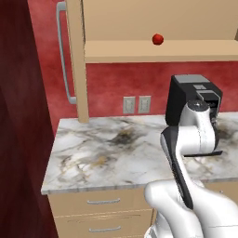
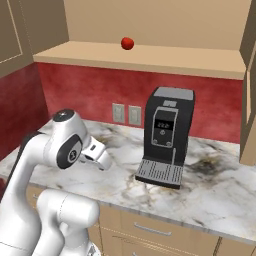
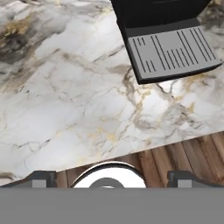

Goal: Pick the tomatos from the cabinet and place them in one bowl. Pick the sweet potato from the sink and place it in the other bowl.

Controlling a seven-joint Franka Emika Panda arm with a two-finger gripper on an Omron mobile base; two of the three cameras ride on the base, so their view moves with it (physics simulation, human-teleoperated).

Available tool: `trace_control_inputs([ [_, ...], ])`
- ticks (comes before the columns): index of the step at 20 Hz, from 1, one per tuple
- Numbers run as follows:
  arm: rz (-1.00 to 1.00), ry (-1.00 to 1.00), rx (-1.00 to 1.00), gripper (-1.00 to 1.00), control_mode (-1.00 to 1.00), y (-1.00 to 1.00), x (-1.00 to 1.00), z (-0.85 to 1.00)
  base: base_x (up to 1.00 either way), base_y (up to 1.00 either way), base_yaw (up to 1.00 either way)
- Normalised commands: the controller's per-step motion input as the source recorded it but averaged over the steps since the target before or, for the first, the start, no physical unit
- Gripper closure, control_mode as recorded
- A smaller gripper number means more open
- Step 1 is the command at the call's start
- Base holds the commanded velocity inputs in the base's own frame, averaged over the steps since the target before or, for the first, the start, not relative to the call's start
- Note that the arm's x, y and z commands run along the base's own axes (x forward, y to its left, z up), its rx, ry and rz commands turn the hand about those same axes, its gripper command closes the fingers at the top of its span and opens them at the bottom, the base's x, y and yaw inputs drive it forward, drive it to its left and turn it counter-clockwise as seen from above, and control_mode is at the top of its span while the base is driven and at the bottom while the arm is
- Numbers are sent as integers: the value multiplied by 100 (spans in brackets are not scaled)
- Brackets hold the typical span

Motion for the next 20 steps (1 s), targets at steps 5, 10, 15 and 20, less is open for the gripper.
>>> trace_control_inputs([
  [5,4,-16,-1,-100,-100,-1,-19,47,0,0,0],
  [10,2,-10,1,-100,-100,4,-10,82,0,0,0],
  [15,0,-1,0,-100,-100,16,0,89,0,0,0],
  [20,-1,-1,0,-100,-100,4,0,88,0,0,0],
])
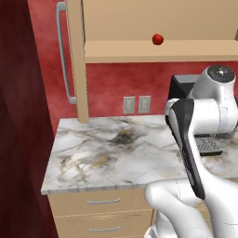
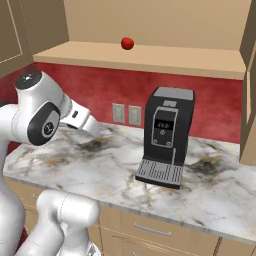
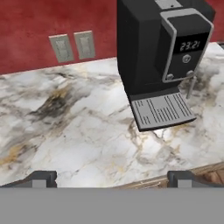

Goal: Pick the tomatos from the cabinet and place them in one bowl. Pick the sweet potato from the sink and place it in the other bowl.

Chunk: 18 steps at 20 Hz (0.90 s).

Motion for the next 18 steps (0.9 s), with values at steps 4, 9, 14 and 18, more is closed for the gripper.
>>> trace_control_inputs([
  [4,0,-1,-2,-100,-100,0,0,79,0,0,0],
  [9,0,-15,-11,-100,-100,0,0,49,0,0,0],
  [14,0,-6,-7,-100,-100,3,0,59,0,0,0],
  [18,0,-12,0,-100,-100,2,18,46,0,0,0],
])
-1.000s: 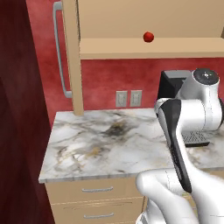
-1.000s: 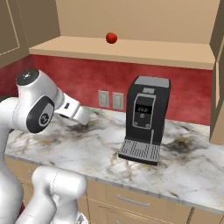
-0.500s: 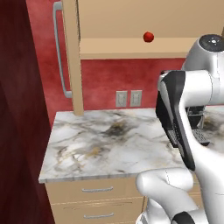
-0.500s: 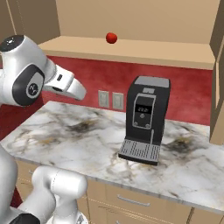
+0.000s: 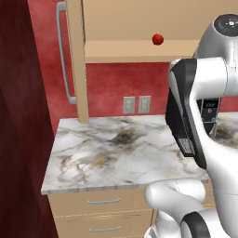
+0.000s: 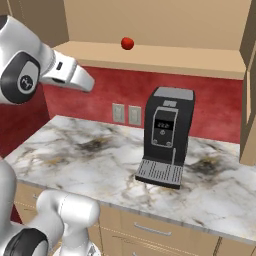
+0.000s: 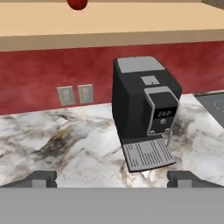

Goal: Pick the tomatos from the cabinet and place them in one bowl. Pick the sweet potato from the sink and place it in the other bowl.

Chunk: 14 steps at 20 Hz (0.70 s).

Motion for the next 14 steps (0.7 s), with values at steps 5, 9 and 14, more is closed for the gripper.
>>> trace_control_inputs([
  [5,-1,-11,-1,-100,-100,5,58,33,0,0,0],
  [9,-1,-8,-2,-100,-100,0,68,11,0,0,0],
  [14,0,-5,-3,-100,-100,-2,68,17,0,0,0],
])
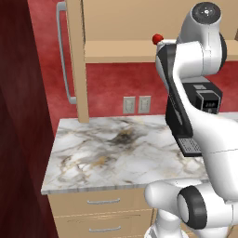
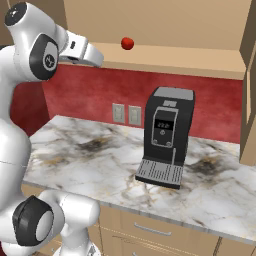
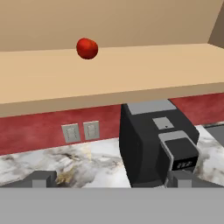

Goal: Pick the tomatos from the cabinet and place them in one bowl. Pick the sweet potato from the sink and place it in the other bowl.

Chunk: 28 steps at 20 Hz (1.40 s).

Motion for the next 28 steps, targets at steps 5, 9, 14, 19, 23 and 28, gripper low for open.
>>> trace_control_inputs([
  [5,-3,5,-3,-100,-100,-7,81,15,0,0,0],
  [9,-1,1,0,-100,-100,-11,65,9,0,0,0],
  [14,-3,2,2,-100,-100,-18,59,1,0,0,0],
  [19,-6,0,5,-100,-100,-6,61,-14,0,0,0],
  [23,-1,-2,5,-100,-100,-8,48,-5,0,0,0],
  [28,4,-7,0,-100,-100,-18,30,10,0,0,0],
])
